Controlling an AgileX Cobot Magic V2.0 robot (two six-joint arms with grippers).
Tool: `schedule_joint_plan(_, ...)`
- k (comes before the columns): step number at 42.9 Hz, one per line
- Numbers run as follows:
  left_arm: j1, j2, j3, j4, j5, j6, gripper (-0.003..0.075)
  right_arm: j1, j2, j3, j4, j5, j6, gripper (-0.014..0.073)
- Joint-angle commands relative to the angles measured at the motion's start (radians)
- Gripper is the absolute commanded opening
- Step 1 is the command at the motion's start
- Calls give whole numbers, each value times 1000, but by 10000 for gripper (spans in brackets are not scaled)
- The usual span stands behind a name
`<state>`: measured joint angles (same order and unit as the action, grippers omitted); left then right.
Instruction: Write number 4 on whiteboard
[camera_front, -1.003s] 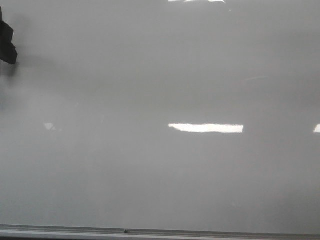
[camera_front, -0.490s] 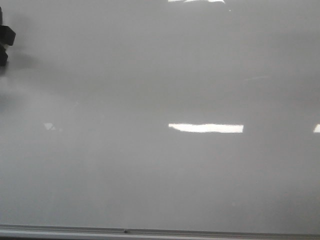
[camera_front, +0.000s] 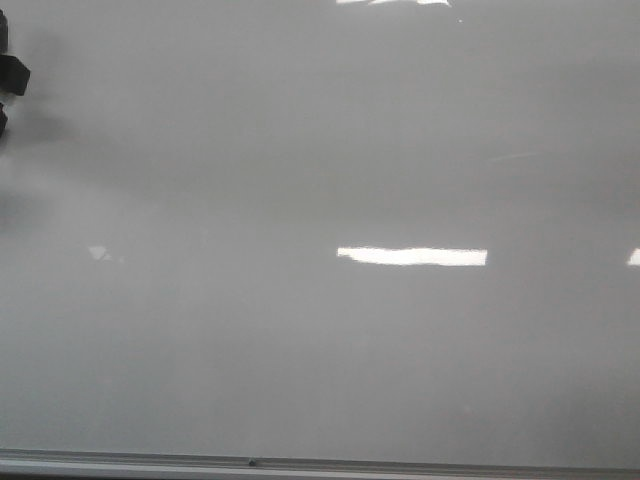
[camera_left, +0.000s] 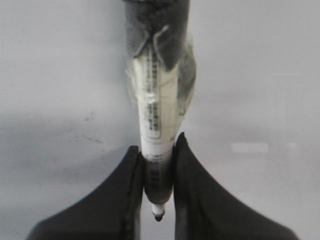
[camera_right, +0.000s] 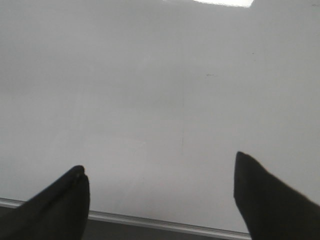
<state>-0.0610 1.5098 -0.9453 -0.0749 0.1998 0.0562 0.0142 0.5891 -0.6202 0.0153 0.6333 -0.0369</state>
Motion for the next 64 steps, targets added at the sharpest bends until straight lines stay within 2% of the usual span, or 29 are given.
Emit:
schedule_joint_plan(1,-1,-52,-38,-2,7,-8,-20,1,6,-34,4,-61,-10,610)
schedule_joint_plan(7,-1,-90,-81,6,170,-1,-20,2,6,-47,11,-32,-10,610)
schedule_joint_plan(14,-26,-143,-163,4,413,159,-20,3,13,-95,39,49,-12,610)
schedule_joint_plan(22,-128,-179,-246,-13,686,352,-20,4,85,-179,95,197,-88,610)
schedule_joint_plan(28,-238,-182,-293,-55,826,486,-20,4,171,-237,211,275,-237,605)
schedule_joint_plan(37,-439,-177,-338,-95,845,588,-20,18,312,-327,478,378,-591,526)
schedule_joint_plan(41,-524,-177,-350,-95,845,621,-20,48,370,-374,575,410,-720,517)
schedule_joint_plan(48,-655,-177,-362,-95,839,667,-20,160,450,-457,610,453,-906,517)
schedule_joint_plan(55,-741,-173,-362,-93,840,667,-20,307,501,-514,605,451,-987,517)
schedule_joint_plan(64,-799,-171,-362,-93,840,667,-20,444,558,-557,602,433,-995,517)
